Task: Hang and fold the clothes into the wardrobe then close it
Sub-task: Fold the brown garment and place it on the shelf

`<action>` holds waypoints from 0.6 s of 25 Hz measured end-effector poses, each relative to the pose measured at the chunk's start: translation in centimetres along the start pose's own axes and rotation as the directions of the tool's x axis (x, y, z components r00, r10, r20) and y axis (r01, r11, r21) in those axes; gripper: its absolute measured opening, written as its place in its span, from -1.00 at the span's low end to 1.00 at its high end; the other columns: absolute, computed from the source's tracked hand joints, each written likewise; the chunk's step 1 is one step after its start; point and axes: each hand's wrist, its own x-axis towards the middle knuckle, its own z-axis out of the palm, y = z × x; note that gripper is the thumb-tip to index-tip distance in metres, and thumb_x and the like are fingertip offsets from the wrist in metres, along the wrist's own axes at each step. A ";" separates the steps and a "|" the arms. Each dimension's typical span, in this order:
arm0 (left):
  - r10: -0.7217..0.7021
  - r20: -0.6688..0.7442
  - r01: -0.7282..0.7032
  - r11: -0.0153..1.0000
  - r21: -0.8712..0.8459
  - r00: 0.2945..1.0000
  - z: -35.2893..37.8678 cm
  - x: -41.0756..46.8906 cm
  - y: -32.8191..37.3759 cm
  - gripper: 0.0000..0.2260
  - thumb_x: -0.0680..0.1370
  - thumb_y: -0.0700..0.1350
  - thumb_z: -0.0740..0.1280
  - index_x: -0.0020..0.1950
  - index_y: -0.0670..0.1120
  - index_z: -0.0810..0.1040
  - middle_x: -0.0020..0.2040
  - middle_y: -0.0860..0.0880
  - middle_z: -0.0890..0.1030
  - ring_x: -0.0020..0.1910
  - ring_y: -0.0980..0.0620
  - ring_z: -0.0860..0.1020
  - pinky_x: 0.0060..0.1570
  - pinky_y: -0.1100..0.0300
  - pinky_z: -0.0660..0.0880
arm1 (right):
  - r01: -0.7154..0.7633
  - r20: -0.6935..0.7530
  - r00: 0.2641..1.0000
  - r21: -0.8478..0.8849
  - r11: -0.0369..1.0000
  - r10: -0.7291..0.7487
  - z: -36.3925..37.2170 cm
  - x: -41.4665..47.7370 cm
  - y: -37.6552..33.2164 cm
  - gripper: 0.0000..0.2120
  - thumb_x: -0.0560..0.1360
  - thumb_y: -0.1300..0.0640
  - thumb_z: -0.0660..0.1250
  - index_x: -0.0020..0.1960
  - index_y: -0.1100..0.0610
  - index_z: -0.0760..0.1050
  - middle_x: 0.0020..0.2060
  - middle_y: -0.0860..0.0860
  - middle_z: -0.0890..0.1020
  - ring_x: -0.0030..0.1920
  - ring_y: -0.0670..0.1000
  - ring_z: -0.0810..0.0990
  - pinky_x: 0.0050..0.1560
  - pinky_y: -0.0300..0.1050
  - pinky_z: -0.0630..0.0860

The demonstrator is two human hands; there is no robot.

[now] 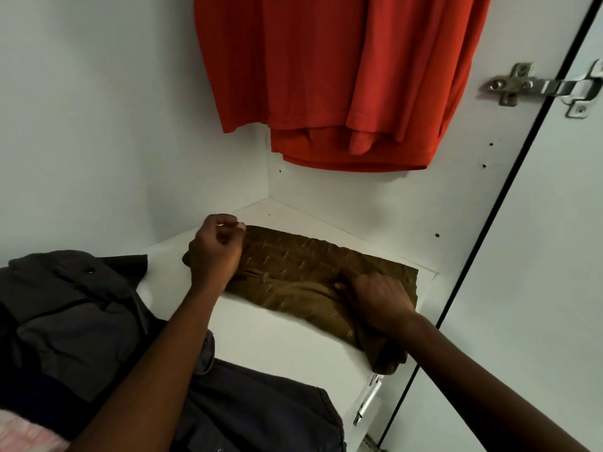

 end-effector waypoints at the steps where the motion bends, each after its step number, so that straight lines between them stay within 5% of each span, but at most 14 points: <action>1: 0.171 0.029 -0.174 0.974 0.147 0.985 0.3 -0.9 0.3 -0.89 0.58 0.02 0.44 0.07 0.05 0.63 -0.12 0.12 0.67 -0.15 0.14 0.61 -0.10 0.25 0.52 | 0.013 0.008 1.000 0.051 0.999 -0.013 0.4 0.3 0.5 -0.68 0.70 -0.17 0.05 0.34 -0.09 0.41 -0.07 0.00 0.67 -0.08 0.04 0.65 -0.15 -0.13 0.39; 3: 0.432 0.160 -0.458 0.864 0.208 0.887 1.3 -2.4 2.2 -0.90 0.57 0.03 0.44 -0.01 0.02 0.64 -0.18 0.10 0.66 -0.22 0.13 0.60 -0.23 0.22 0.55 | 0.031 0.023 0.999 0.198 0.980 -0.036 0.5 0.7 1.7 -0.72 0.69 -0.13 0.12 0.31 -0.09 0.47 -0.02 -0.02 0.67 -0.06 0.00 0.64 -0.13 -0.16 0.43; 4: 0.453 0.281 -0.508 0.846 0.164 0.846 1.7 -3.2 3.8 -0.88 0.56 0.07 0.44 -0.05 0.04 0.63 -0.23 0.11 0.64 -0.28 0.14 0.59 -0.28 0.17 0.59 | 0.039 0.027 0.998 0.277 0.960 -0.048 0.6 0.7 2.3 -0.75 0.69 -0.10 0.16 0.29 -0.08 0.50 0.00 -0.02 0.68 -0.04 -0.02 0.64 -0.11 -0.16 0.47; 7: 0.211 0.739 -0.385 0.920 0.070 0.640 3.0 -6.1 7.4 -0.81 0.48 0.18 0.50 -0.14 0.10 0.62 -0.27 0.09 0.64 -0.29 0.15 0.61 -0.25 0.12 0.63 | 0.098 -0.002 0.994 0.377 0.921 -0.105 0.7 0.3 4.1 -0.81 0.65 0.01 0.28 0.23 0.00 0.55 0.04 -0.03 0.67 -0.01 -0.05 0.63 -0.06 -0.18 0.52; 10: 0.091 0.912 -0.392 0.917 0.080 0.399 4.7 -10.1 8.8 -0.84 0.46 0.11 0.56 -0.05 0.11 0.66 -0.25 0.10 0.66 -0.31 0.20 0.64 -0.30 0.29 0.51 | 0.064 -0.097 0.995 0.536 0.842 -0.014 0.1 -0.3 4.9 -0.88 0.63 0.04 0.34 0.11 0.04 0.59 -0.06 -0.03 0.68 -0.08 -0.07 0.63 -0.10 -0.17 0.48; 12: 0.121 0.916 -0.359 0.933 0.026 0.383 5.9 -11.7 8.4 -0.73 0.50 0.02 0.54 0.17 0.12 0.60 -0.25 0.07 0.67 -0.35 0.18 0.65 -0.34 0.32 0.51 | 0.040 -0.273 0.949 0.597 0.802 0.156 -0.8 -2.1 5.0 -0.82 0.63 -0.06 0.31 -0.04 0.02 0.57 -0.21 -0.08 0.63 -0.19 -0.09 0.60 -0.19 -0.11 0.48; 15: 0.157 0.844 -0.402 0.913 0.074 0.513 6.7 -12.0 6.9 -0.55 0.56 0.05 0.47 0.39 0.26 0.42 -0.22 0.07 0.64 -0.36 0.24 0.61 -0.37 0.29 0.51 | -0.003 -0.450 0.823 0.605 0.796 0.346 -1.3 -7.9 4.3 -0.52 0.57 -0.34 0.21 -0.31 0.00 0.41 -0.45 -0.08 0.47 -0.42 -0.09 0.46 -0.39 -0.08 0.39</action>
